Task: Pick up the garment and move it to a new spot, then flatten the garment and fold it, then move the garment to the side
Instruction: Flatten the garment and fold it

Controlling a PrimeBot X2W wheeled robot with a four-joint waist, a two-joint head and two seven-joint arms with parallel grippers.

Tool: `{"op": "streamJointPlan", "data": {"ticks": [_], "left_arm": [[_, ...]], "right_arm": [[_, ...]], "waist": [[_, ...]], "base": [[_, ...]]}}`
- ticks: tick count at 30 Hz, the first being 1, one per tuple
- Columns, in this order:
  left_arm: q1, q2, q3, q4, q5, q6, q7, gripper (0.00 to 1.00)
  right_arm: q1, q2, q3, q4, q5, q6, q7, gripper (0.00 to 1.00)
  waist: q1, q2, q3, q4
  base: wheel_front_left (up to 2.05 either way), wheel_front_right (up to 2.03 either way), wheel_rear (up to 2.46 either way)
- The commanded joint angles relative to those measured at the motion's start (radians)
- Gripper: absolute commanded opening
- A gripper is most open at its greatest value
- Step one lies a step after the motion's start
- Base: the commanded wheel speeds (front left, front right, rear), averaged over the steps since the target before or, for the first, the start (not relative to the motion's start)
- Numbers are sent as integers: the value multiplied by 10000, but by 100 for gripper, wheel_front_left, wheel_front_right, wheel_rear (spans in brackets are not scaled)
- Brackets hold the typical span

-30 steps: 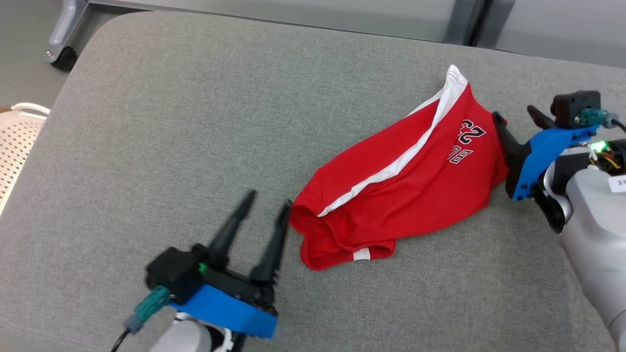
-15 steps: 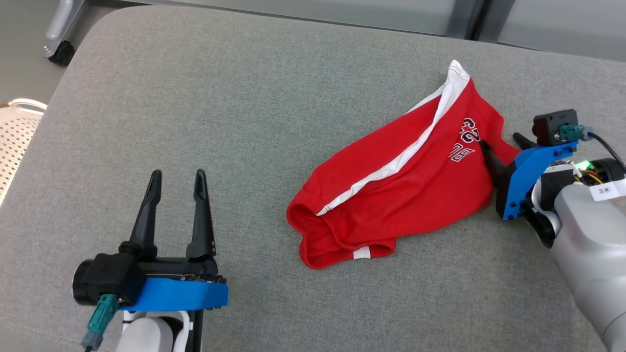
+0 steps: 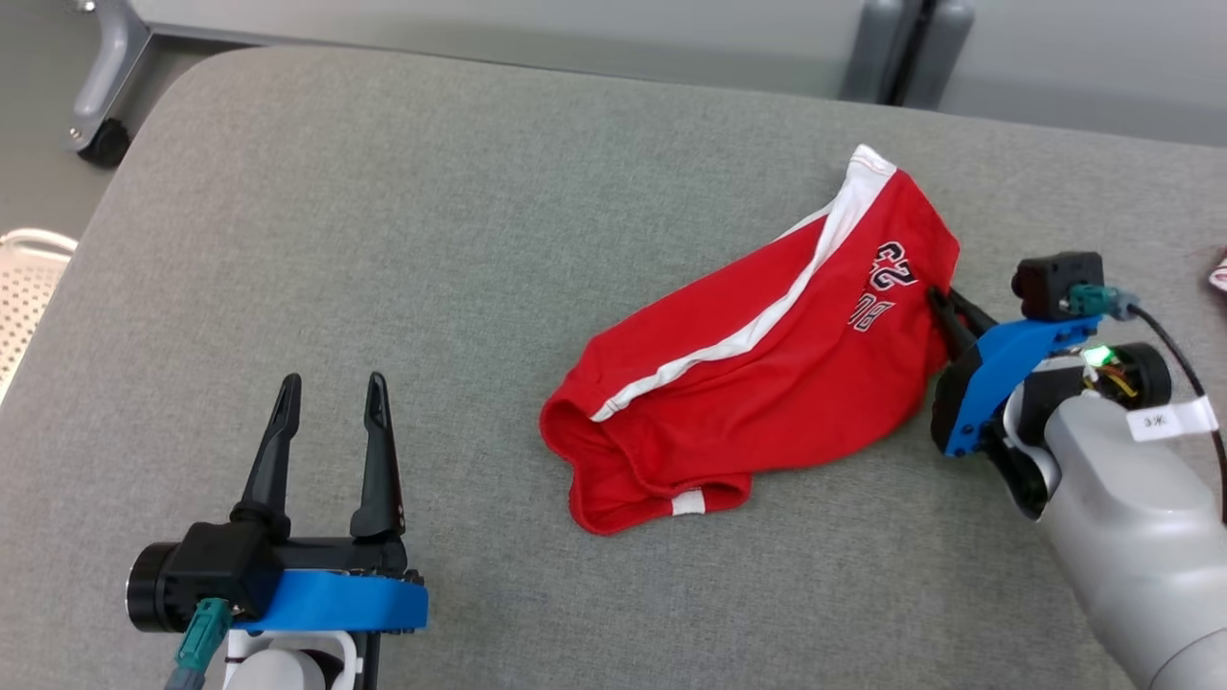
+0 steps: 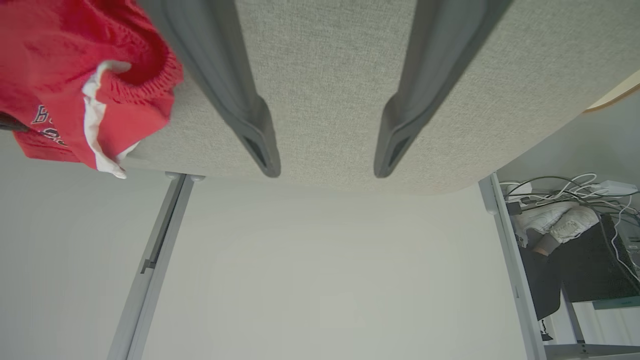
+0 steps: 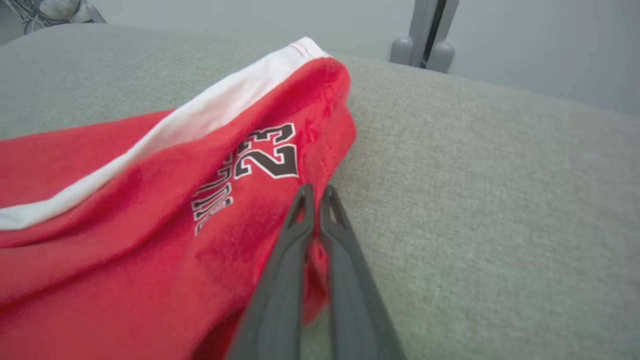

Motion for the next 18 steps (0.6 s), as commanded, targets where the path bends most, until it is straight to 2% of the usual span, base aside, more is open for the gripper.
{"op": "streamJointPlan", "data": {"ticks": [1,11,18], "left_arm": [[54,-11,65,26,75,-29,-22,100],[626,-25,363,206,422,-242,-22,100],[1020,-28,635,215,628,-340,-22,100]], "right_arm": [[250,65,-2,-88,148,4,-141,0],[2811,-297,-185,-1892,1641,3,-1049,0],[4866,-848,-1152,-3175,2279,3,-1205,0]], "waist": [[0,0,-230,-214],[0,0,-1232,-1267],[0,0,-1646,-1739]], "base": [[0,0,0],[0,0,0],[0,0,0]]}}
